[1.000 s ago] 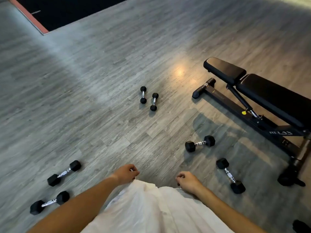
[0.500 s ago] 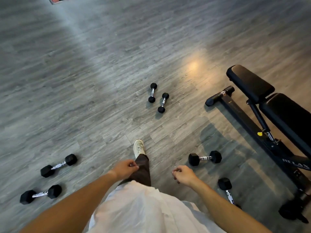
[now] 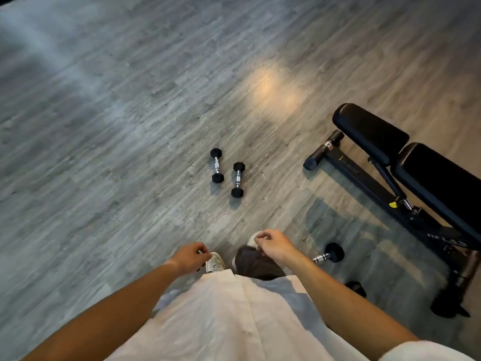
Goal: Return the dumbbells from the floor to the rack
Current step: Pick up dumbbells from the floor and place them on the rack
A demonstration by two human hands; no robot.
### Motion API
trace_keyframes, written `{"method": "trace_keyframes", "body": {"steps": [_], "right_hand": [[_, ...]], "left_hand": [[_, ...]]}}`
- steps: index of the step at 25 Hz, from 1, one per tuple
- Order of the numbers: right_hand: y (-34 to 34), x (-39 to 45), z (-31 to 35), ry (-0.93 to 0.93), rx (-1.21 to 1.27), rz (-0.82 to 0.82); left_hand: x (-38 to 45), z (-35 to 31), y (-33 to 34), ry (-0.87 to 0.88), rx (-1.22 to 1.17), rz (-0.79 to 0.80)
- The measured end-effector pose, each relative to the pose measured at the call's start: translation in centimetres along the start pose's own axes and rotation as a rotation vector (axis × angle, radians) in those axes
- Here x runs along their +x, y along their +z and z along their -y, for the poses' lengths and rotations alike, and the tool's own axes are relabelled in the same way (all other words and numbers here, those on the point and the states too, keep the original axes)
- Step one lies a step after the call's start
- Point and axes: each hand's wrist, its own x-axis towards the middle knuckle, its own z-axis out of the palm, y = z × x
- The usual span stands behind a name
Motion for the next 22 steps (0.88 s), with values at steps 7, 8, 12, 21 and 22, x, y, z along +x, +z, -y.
{"method": "trace_keyframes", "body": {"steps": [7, 8, 12, 21, 22], "right_hand": [[-4.9, 8.7, 5.6, -0.007, 0.036, 0.004], [-5.8, 10.1, 6.5, -0.004, 0.028, 0.015], [-9.1, 15.4, 9.4, -0.001, -0.018, 0.058], [-7.3, 32.3, 4.0, 0.238, 0.114, 0.122], [-6.9, 34.7, 3.4, 0.257, 0.136, 0.109]], "left_hand": [[6.8, -5.6, -7.5, -0.040, -0.033, 0.013], [7.8, -6.6, -8.5, -0.055, -0.039, 0.001], [12.3, -11.3, -10.8, -0.076, -0.036, -0.023], [29.5, -13.1, -4.1, -0.152, -0.229, 0.204], [31.6, -12.7, -3.5, -0.170, -0.220, 0.230]]}}
